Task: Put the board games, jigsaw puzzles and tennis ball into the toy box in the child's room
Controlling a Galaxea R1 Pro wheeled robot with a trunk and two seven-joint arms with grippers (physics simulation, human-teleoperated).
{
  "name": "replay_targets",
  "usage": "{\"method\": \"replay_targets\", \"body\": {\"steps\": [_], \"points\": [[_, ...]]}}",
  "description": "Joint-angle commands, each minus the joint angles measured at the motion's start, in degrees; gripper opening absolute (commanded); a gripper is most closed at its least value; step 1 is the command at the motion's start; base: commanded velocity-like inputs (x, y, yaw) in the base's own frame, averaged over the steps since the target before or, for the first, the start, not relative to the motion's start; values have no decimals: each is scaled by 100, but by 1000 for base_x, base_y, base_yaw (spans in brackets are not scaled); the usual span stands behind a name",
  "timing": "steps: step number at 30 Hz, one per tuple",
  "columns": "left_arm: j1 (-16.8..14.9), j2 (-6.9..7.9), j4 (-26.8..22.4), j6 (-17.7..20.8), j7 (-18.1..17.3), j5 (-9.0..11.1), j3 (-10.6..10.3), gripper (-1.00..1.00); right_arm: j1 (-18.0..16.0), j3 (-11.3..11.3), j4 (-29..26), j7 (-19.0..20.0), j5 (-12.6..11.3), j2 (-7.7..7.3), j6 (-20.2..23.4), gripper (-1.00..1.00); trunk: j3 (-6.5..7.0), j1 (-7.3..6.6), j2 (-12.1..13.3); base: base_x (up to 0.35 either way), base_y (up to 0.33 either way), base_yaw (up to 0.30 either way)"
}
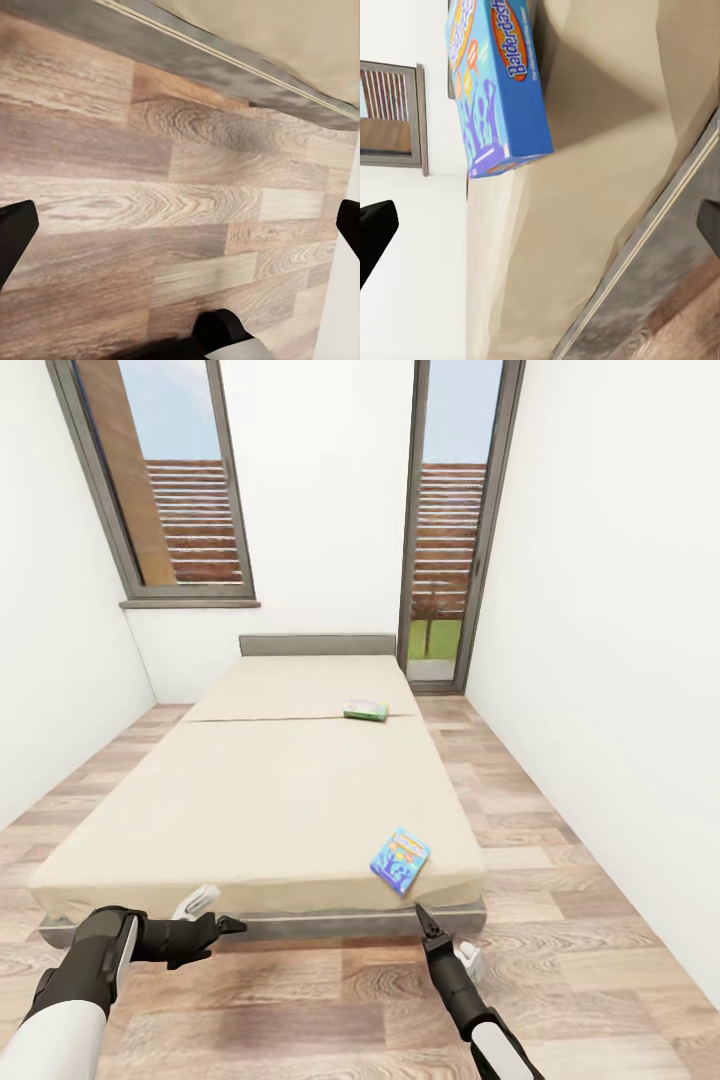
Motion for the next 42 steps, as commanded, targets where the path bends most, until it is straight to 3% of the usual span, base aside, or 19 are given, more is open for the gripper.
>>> {"method": "replay_targets", "body": {"steps": [1, 42], "points": [[-6, -3, -3, 25, -57, -60, 19, 100, -4, -19, 5, 27, -36, 5, 27, 100, -5, 1, -2, 163, 0, 0], [-6, -3, -3, 17, -56, -60, 7, 100, -4, -19, 5, 26, -36, 19, 34, 100, -5, 1, -2, 67, 14, 0]]}}
